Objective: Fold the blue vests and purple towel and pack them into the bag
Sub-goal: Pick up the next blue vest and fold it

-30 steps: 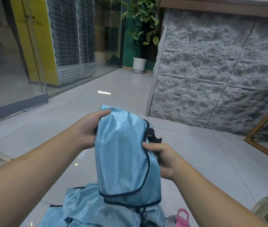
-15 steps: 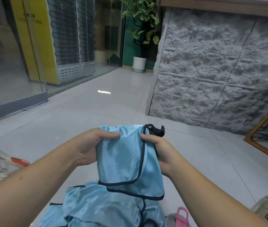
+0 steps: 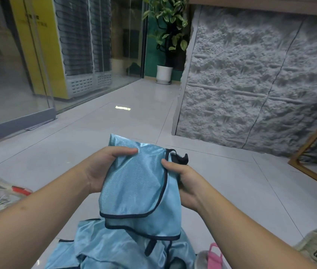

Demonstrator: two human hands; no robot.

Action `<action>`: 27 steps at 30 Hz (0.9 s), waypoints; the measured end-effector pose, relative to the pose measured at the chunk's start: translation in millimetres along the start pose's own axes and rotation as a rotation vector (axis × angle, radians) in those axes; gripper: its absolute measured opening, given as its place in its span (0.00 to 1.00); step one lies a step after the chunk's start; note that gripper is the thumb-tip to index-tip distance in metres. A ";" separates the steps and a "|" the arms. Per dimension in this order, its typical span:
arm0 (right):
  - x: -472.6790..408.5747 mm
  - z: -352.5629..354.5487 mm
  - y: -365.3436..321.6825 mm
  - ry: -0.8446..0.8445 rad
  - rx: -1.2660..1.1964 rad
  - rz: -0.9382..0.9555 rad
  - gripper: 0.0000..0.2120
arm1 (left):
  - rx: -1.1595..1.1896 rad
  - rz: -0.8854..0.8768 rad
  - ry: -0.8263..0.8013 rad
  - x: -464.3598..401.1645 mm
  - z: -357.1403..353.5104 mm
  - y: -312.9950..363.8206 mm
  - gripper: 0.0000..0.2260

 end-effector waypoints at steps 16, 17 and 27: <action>15.8 -11.1 -51.2 0.119 0.382 0.349 0.43 | -0.195 -0.547 0.470 1.0 2.5 2.0 0.09; 17.3 -9.4 -53.4 0.085 0.418 0.343 0.38 | -0.173 -0.549 0.415 2.4 3.2 2.5 0.09; 13.1 3.4 -56.9 0.171 0.672 0.352 0.12 | -0.097 -0.420 0.209 -0.4 1.4 -5.0 0.21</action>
Point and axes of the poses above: each hand's wrist, its own x-axis away from the middle knuckle, its own z-axis out of the back of the hand, y = z × x, the point moved 1 cm from there along -x, towards the middle knuckle, and after that the axes turned 13 degrees about y, right-handed, at the moved point
